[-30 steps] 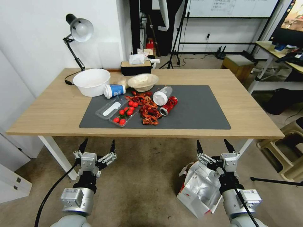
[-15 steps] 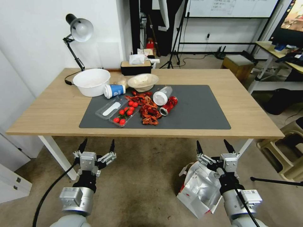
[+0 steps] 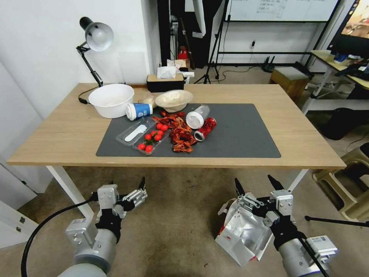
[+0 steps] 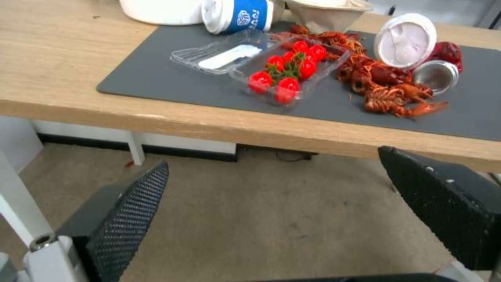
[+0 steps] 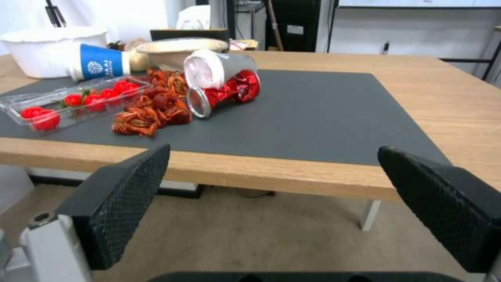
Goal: Pick up the food delivery bag from the floor and place it on the table.
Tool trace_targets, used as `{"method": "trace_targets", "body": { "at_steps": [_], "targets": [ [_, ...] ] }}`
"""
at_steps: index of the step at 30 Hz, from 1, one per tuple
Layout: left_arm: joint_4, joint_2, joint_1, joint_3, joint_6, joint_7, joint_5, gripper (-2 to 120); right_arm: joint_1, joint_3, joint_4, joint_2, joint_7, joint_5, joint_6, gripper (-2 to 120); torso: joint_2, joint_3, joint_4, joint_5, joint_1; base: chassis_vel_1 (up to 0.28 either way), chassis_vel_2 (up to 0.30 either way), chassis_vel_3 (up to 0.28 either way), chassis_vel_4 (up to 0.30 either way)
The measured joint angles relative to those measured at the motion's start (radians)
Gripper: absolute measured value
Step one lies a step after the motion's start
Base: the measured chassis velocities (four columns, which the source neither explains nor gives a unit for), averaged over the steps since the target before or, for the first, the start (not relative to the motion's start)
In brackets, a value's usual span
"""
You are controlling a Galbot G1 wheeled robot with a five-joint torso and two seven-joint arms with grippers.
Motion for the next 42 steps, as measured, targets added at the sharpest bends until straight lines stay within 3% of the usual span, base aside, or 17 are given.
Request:
{"method": "trace_targets", "body": {
  "at_steps": [24,42],
  "targets": [
    [0.002,-0.003,0.0,-0.001,-0.013,-0.001,0.005,100,0.001,-0.002,-0.001,0.003,0.0,-0.003,0.005,100,0.0,0.0,0.0,0.0,0.0,0.0,0.0,0.0,0.0],
    [0.004,-0.005,0.007,-0.002,-0.094,-0.013,0.003,100,-0.005,-0.009,-0.001,0.005,0.0,-0.024,0.014,100,0.0,0.0,-0.0001,0.0,0.0,0.0,0.0,0.0,0.0]
  ]
}}
